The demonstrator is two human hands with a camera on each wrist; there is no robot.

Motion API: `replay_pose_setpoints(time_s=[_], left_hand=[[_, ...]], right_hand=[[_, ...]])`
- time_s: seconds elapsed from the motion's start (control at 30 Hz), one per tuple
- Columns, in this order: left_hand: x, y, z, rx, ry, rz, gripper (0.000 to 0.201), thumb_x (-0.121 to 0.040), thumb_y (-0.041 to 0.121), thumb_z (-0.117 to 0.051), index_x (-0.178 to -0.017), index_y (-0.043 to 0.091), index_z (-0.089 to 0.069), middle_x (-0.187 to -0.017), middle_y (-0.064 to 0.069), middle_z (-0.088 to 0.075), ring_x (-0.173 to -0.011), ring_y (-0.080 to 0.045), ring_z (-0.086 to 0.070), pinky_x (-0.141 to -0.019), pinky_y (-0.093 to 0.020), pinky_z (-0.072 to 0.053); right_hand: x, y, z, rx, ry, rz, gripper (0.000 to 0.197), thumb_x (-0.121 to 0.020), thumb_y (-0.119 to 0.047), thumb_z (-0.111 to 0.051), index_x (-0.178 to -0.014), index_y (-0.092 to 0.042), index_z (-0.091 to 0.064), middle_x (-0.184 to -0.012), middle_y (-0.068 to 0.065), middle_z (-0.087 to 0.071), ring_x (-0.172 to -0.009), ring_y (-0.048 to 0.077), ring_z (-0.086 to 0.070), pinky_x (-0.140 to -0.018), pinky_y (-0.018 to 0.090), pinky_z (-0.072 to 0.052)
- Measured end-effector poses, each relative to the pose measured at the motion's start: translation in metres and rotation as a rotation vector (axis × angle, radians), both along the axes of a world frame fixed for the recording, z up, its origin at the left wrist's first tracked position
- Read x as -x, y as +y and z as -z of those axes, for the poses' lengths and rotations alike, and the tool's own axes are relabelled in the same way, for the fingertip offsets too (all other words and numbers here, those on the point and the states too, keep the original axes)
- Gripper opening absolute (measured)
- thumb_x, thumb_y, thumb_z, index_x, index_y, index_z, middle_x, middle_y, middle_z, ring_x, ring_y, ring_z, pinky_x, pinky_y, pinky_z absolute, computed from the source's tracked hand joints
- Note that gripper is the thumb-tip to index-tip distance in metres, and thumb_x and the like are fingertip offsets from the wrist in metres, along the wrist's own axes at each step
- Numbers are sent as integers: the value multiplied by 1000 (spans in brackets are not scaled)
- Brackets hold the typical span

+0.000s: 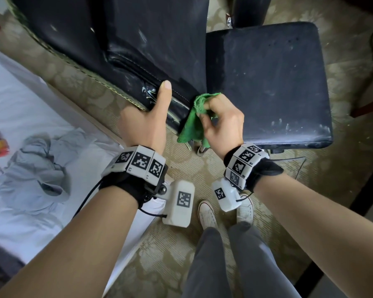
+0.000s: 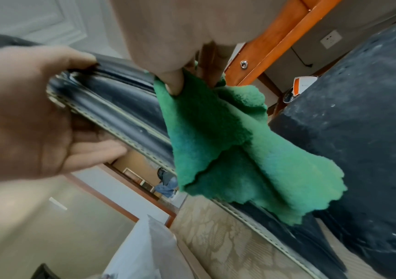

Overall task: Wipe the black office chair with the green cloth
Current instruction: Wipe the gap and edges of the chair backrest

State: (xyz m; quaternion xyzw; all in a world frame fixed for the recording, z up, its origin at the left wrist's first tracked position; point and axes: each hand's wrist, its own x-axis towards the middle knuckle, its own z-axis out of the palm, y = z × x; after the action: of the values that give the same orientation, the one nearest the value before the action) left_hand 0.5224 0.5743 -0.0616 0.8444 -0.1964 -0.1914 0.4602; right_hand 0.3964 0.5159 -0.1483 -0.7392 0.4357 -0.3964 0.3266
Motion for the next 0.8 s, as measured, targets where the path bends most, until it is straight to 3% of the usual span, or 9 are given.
replay_pose_setpoints(time_s=[0.1, 0.3, 0.47, 0.63, 0.7, 0.8], left_hand=[[-1, 0, 1, 24, 10, 5, 49, -66, 77, -67, -67, 29, -68, -72, 11, -71, -80, -18, -69, -75, -46, -60], [-2, 0, 3, 62, -6, 10, 42, -67, 76, -67, -75, 34, -72, -83, 14, -75, -88, -14, -71, -77, -46, -60], [2, -1, 3, 72, -49, 3, 33, -71, 72, -67, -69, 39, -66, -76, 20, -71, -87, -11, -71, -80, -41, -58], [3, -2, 3, 73, -30, -14, 31, -71, 69, -68, -64, 39, -66, -74, 23, -70, -85, -6, -70, -80, -40, -59], [3, -2, 3, 72, -28, -13, 30, -71, 69, -69, -64, 40, -65, -72, 26, -70, -84, -4, -70, -80, -40, -59], [2, -1, 5, 75, -19, -23, 32, -69, 71, -68, -65, 39, -66, -78, 19, -73, -84, -8, -71, -77, -43, -60]], right_hand=[[-3, -1, -18, -66, -127, 24, 17, -75, 5, -70, -87, -2, -60, -82, -3, -60, -71, 6, -51, -70, 11, -43], [-13, -1, -35, 112, -196, -40, 15, -85, -3, -72, -100, 1, -71, -92, 6, -67, -85, 5, -57, -83, 10, -42], [-18, -5, -36, 203, -196, -80, 6, -85, 2, -70, -90, 4, -70, -97, 12, -66, -91, 19, -63, -84, 19, -48], [-18, -5, -42, 225, -178, -90, 16, -86, 3, -67, -101, 0, -71, -93, 7, -69, -85, 25, -65, -82, 30, -52], [-19, -5, -38, 259, -194, -94, 10, -87, 3, -66, -94, 1, -73, -85, 9, -68, -78, 28, -63, -74, 35, -52], [-23, -9, -31, 308, -222, -101, 9, -88, 4, -67, -80, 4, -71, -76, 12, -64, -69, 31, -59, -64, 38, -49]])
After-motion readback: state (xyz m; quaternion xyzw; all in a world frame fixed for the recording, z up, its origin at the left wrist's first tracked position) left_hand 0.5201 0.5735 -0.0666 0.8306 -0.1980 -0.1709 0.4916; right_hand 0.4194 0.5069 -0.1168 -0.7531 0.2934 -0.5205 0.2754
